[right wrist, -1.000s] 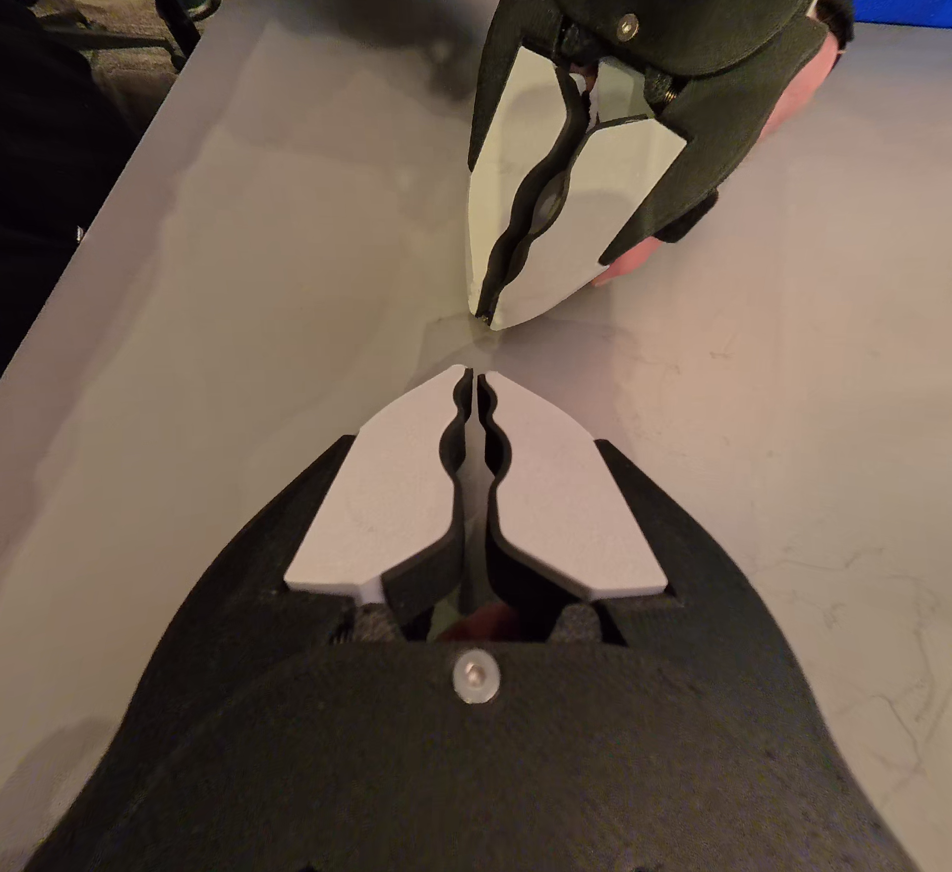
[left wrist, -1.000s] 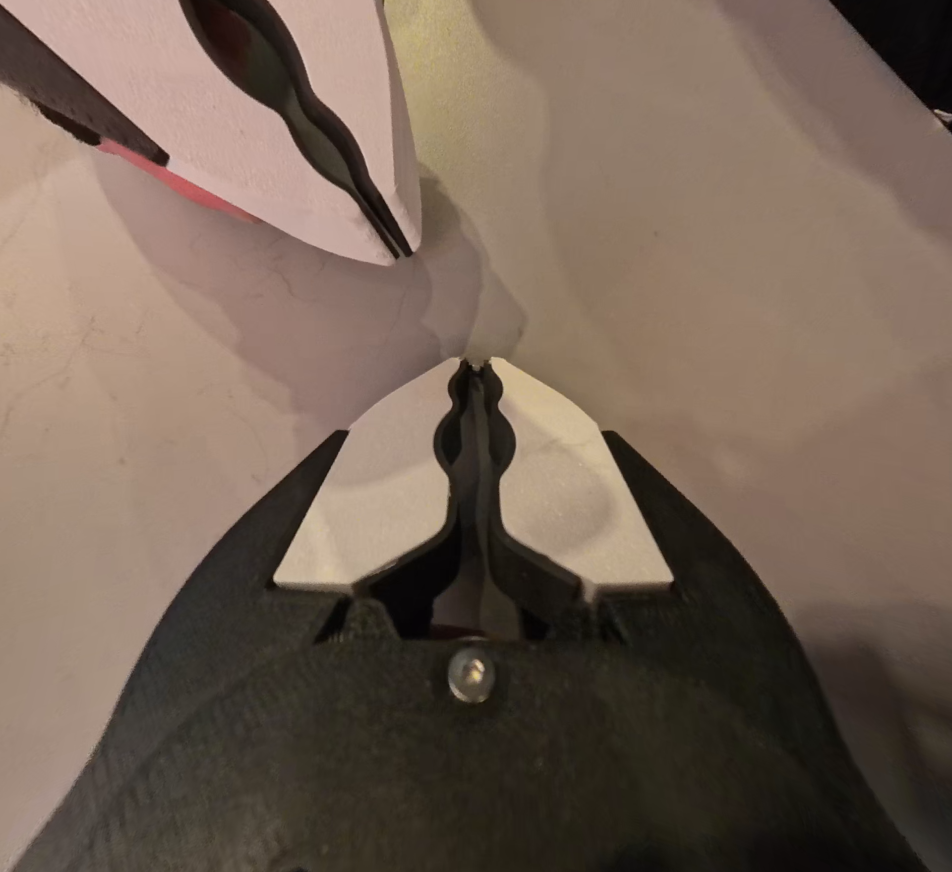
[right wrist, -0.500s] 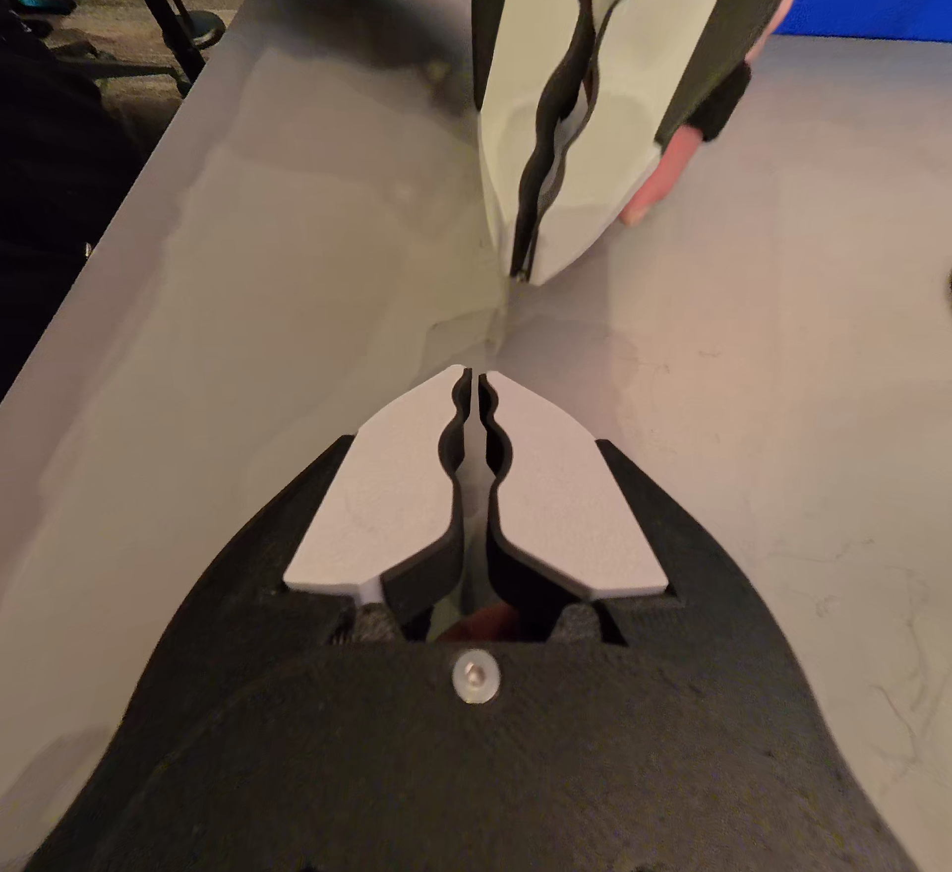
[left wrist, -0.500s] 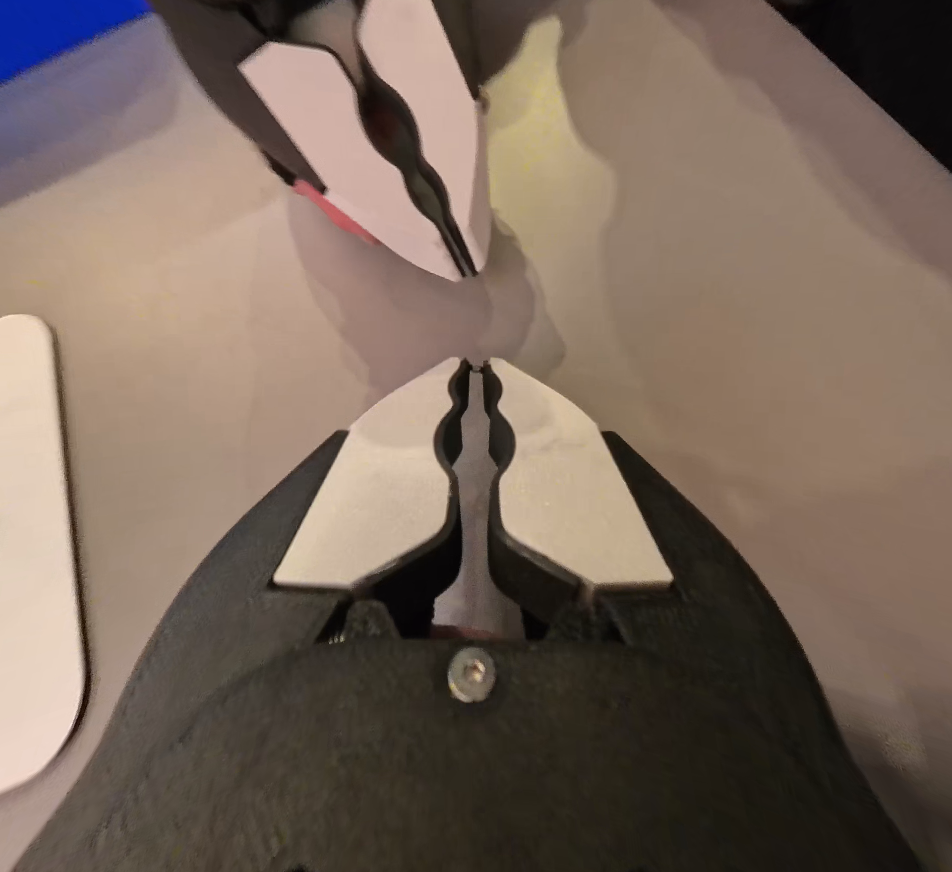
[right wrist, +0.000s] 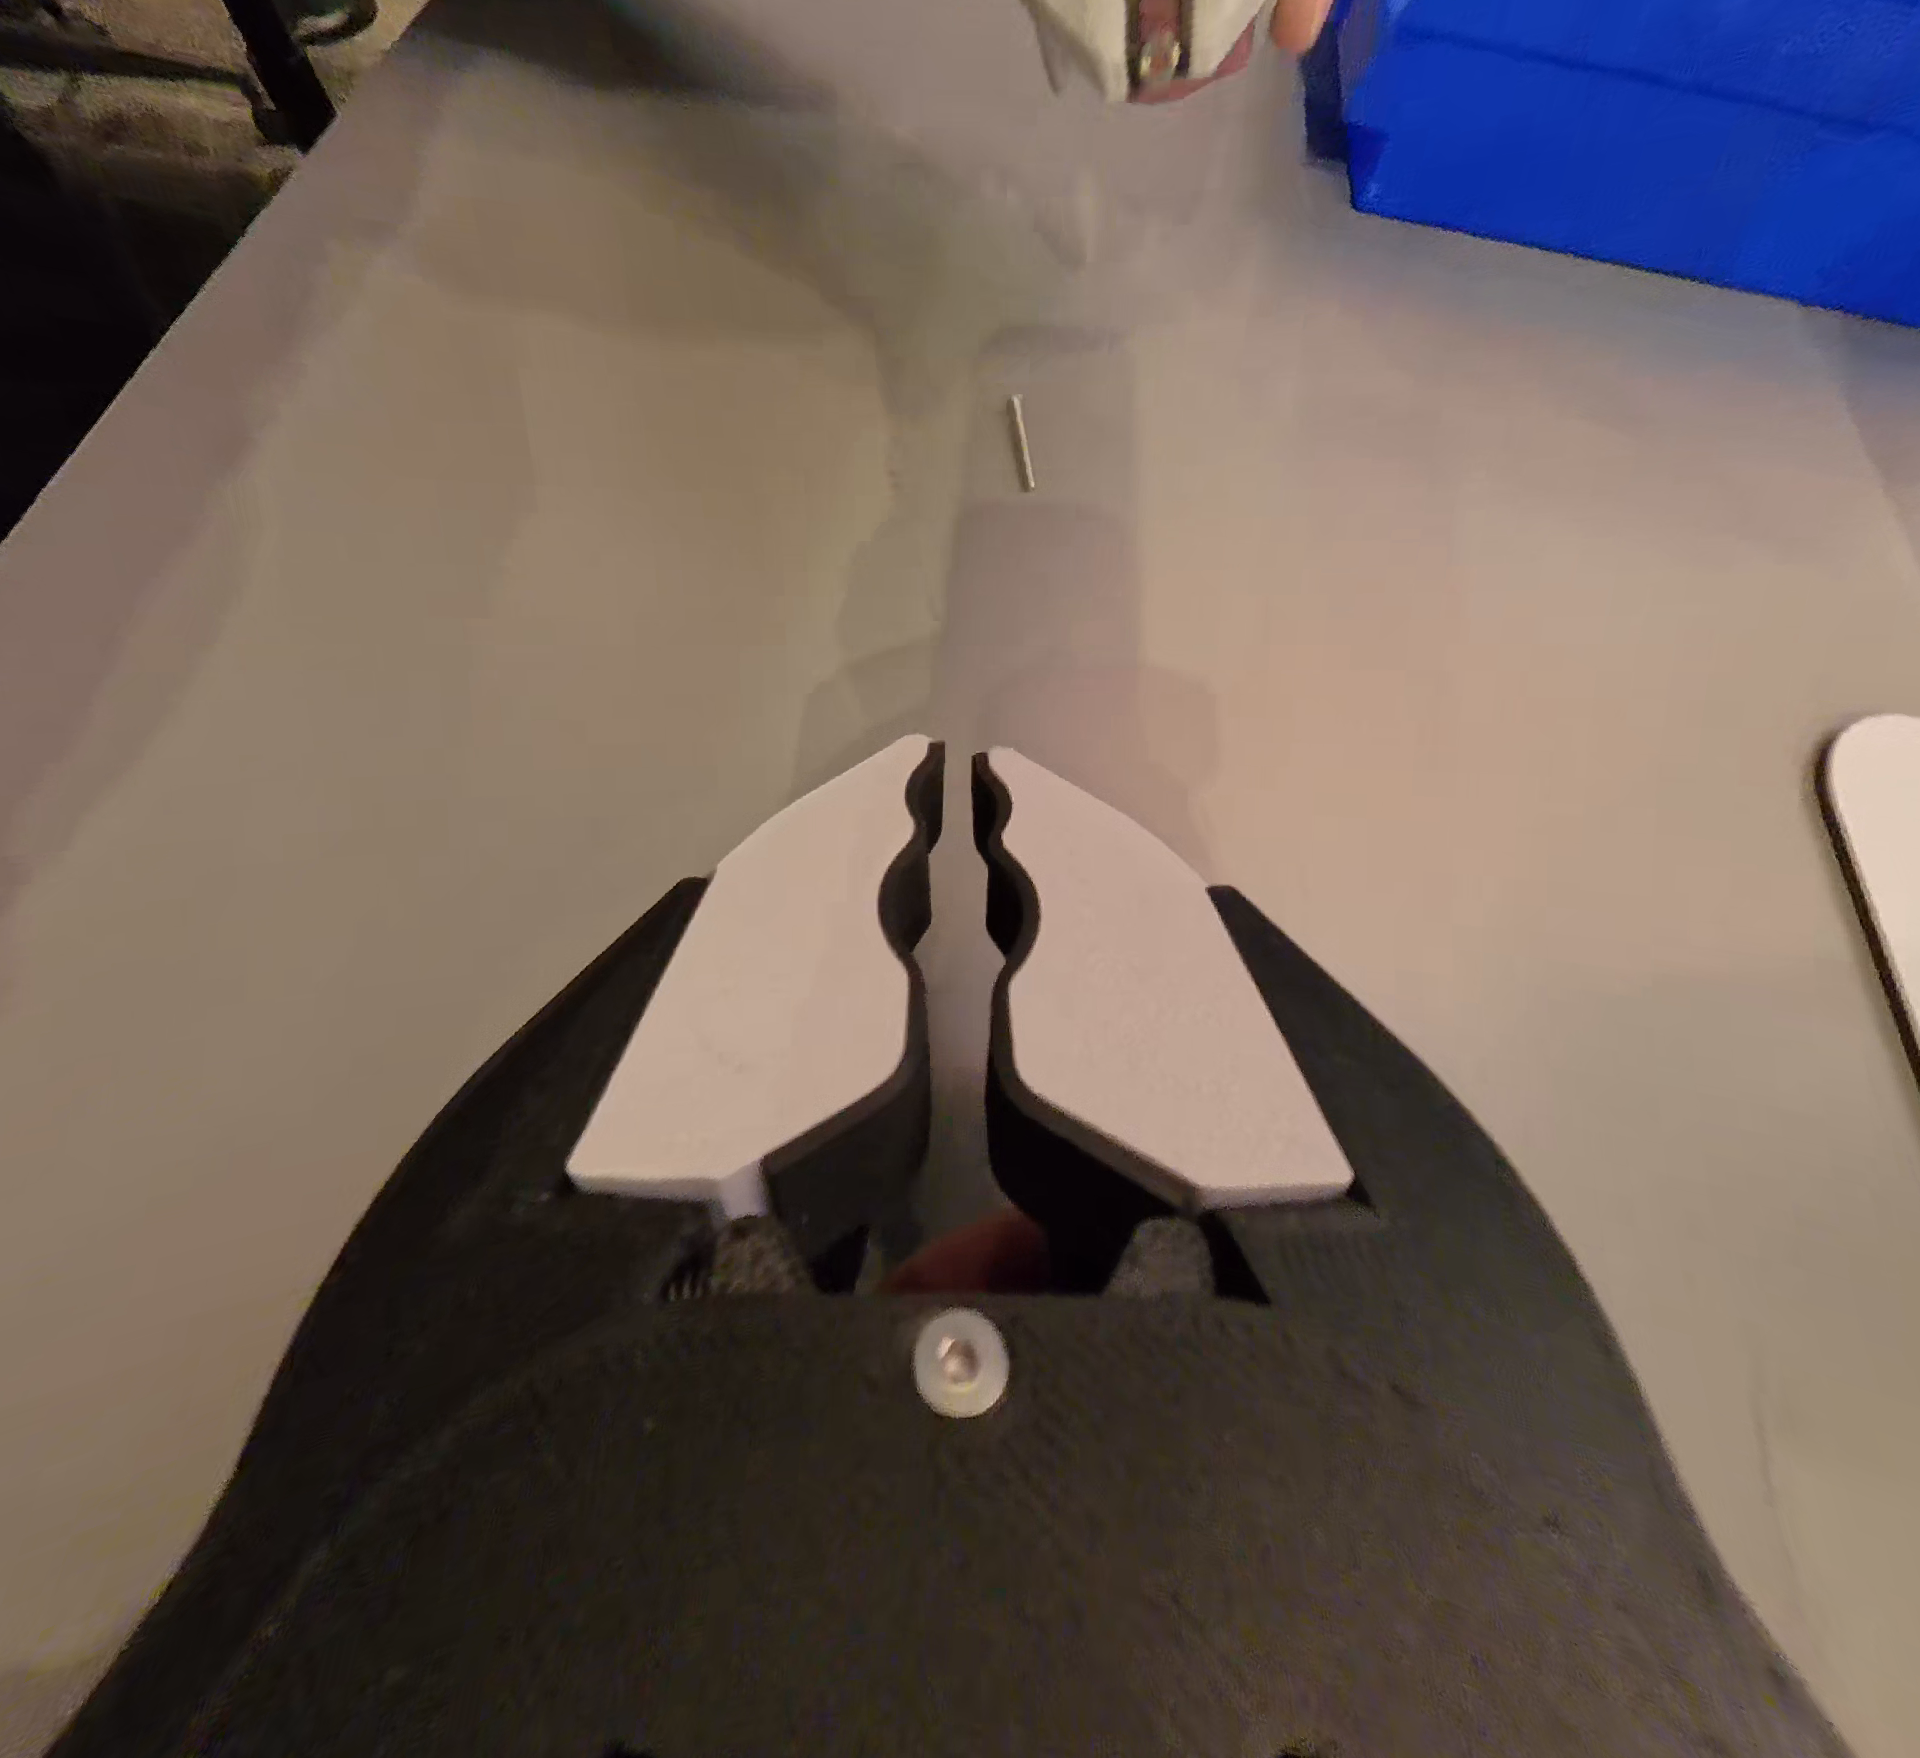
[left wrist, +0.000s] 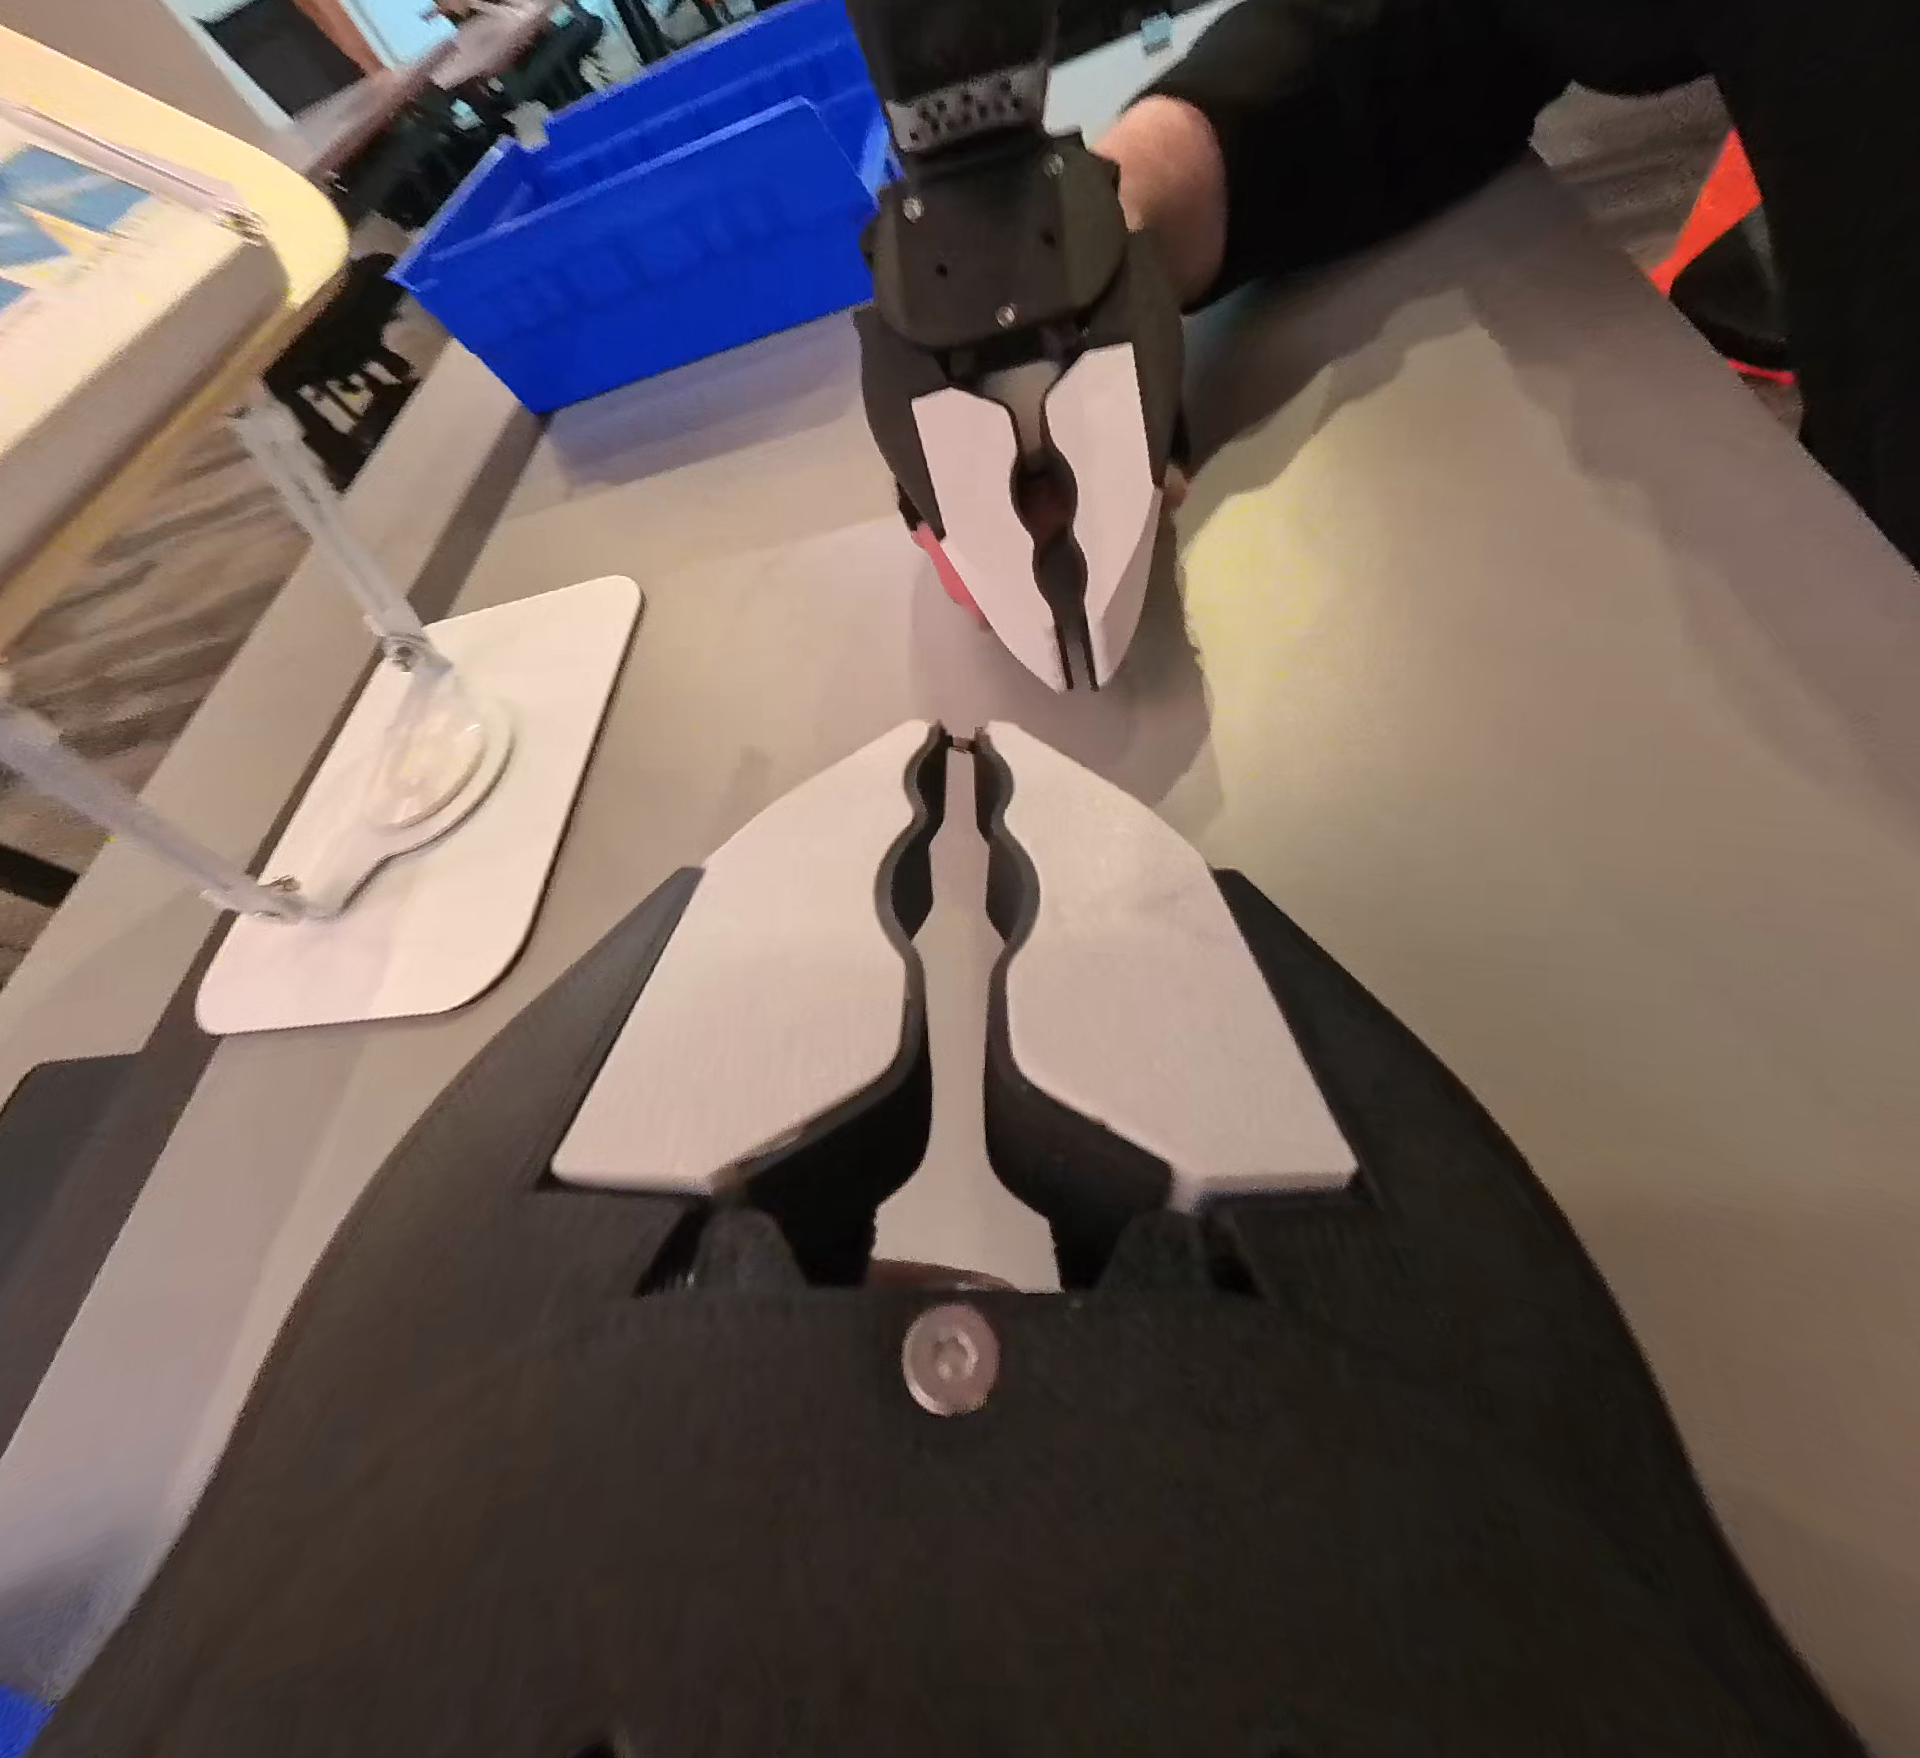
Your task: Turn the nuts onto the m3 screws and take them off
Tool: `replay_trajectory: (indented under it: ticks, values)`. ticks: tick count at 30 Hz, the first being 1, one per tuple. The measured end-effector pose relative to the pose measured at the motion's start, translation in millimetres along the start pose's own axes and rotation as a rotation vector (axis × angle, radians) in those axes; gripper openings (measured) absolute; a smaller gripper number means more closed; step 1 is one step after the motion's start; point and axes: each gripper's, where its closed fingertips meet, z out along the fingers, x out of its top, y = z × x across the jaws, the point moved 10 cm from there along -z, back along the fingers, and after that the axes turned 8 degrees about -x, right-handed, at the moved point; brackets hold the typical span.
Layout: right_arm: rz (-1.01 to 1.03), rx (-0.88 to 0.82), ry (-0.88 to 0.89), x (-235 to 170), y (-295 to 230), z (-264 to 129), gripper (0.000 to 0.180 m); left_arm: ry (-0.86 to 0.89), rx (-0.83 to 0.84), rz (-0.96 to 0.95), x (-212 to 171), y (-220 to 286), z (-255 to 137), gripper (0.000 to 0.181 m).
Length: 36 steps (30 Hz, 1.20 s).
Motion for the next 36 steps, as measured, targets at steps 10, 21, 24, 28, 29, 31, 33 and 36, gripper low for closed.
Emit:
replay_trajectory:
  ticks: [10,21,24,28,29,31,33,36]
  values:
    - [-0.139,0.021,-0.007,23,-5,41,0.006,0.027,0.078,-0.045,-14,19,-25,0.005]
    - [-0.275,-0.011,-0.046,36,-6,73,0.012,-0.213,0.098,-0.033,-41,34,-28,0.005]
    - [-0.31,-0.003,-0.053,41,-8,83,0.013,-0.183,0.111,-0.036,-45,36,-30,0.005]
    - [-0.334,0.004,-0.05,48,-8,93,0.013,-0.151,0.132,-0.045,-48,37,-37,0.005]
    - [-0.335,0.0,-0.046,49,-7,94,0.014,-0.137,0.138,-0.049,-48,38,-39,0.005]
    - [-0.309,-0.01,-0.017,53,-4,94,0.014,-0.113,0.15,-0.054,-48,38,-42,0.005]
    - [-0.219,0.002,0.046,60,1,92,0.013,-0.081,0.167,-0.051,-47,39,-44,0.005]
    - [-0.027,0.053,0.163,69,12,87,0.013,-0.05,0.19,-0.03,-43,39,-45,0.005]
